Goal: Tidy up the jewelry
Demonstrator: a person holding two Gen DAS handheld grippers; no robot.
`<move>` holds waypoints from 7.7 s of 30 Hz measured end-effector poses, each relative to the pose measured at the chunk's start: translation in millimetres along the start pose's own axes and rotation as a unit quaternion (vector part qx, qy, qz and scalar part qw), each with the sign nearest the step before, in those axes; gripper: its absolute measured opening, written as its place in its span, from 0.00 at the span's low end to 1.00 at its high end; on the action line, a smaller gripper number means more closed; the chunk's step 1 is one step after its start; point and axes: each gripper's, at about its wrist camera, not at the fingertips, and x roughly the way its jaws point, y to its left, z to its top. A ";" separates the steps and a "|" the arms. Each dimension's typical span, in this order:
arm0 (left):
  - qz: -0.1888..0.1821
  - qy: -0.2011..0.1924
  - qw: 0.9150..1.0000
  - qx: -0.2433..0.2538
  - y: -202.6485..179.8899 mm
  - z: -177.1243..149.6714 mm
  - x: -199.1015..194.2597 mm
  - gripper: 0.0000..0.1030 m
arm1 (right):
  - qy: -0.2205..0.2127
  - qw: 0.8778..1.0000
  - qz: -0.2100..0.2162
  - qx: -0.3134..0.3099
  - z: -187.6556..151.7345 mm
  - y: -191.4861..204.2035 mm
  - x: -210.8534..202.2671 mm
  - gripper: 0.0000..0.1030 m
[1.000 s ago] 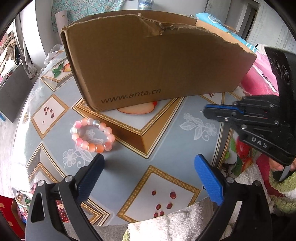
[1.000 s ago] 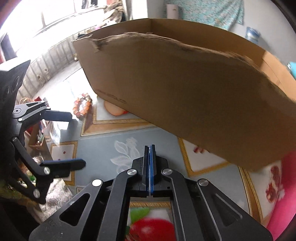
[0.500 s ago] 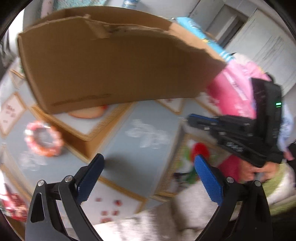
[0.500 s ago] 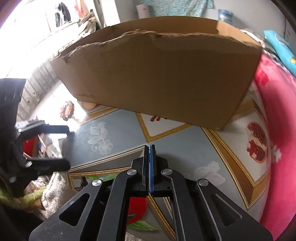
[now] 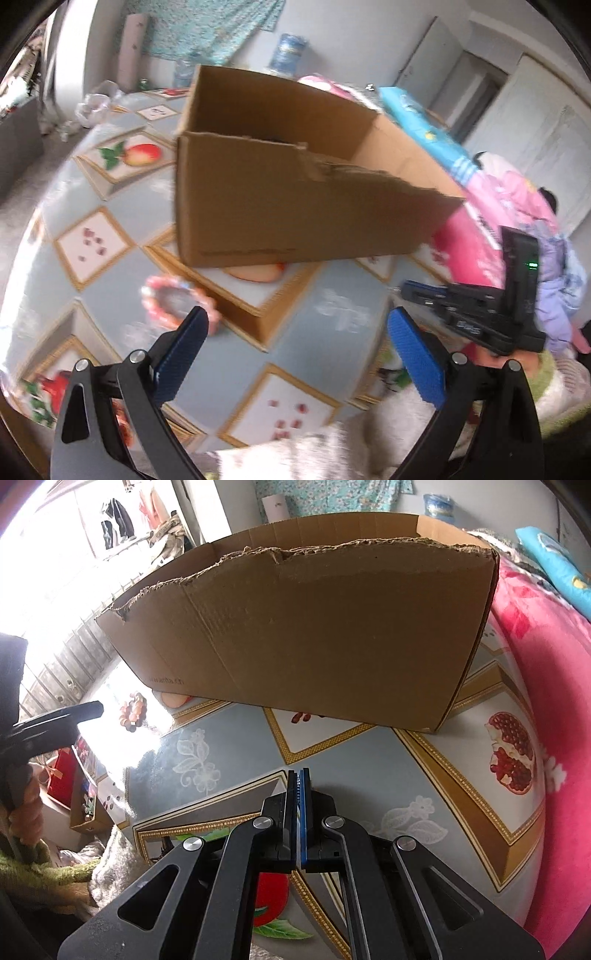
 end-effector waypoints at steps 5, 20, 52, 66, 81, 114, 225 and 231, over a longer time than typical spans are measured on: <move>0.030 0.008 1.000 0.003 13.8 5.9 13.9 0.93 | -0.001 1.000 0.003 0.000 0.1 -6.0 -6.4 0.00; -0.128 0.079 0.988 -0.045 -1.5 -7.8 41.0 0.93 | -0.002 1.000 0.005 0.002 -0.6 -5.8 -6.5 0.00; 0.121 0.065 0.982 0.130 -40.2 -21.6 51.1 0.09 | -0.001 1.000 -0.017 -0.003 -4.8 -3.3 -14.1 0.08; 0.118 0.062 0.983 0.125 -37.0 -21.3 49.7 0.09 | 0.007 1.000 -0.011 -0.003 -2.6 9.1 -2.8 0.08; 0.118 0.063 0.983 0.129 -37.8 -21.3 50.3 0.10 | -0.006 0.995 -0.030 -0.099 5.1 30.1 0.8 0.26; 0.129 0.064 0.981 0.134 -39.6 -21.2 52.1 0.10 | -0.007 0.996 0.004 -0.088 7.9 11.1 5.1 0.01; -0.056 0.067 0.995 -0.038 -10.2 169.4 61.7 0.33 | 0.096 0.989 0.083 -0.081 213.7 -12.8 39.4 0.02; 0.008 -0.007 1.000 -0.017 2.9 150.9 8.1 0.55 | 0.190 0.977 0.049 -0.082 215.2 -1.9 96.1 0.02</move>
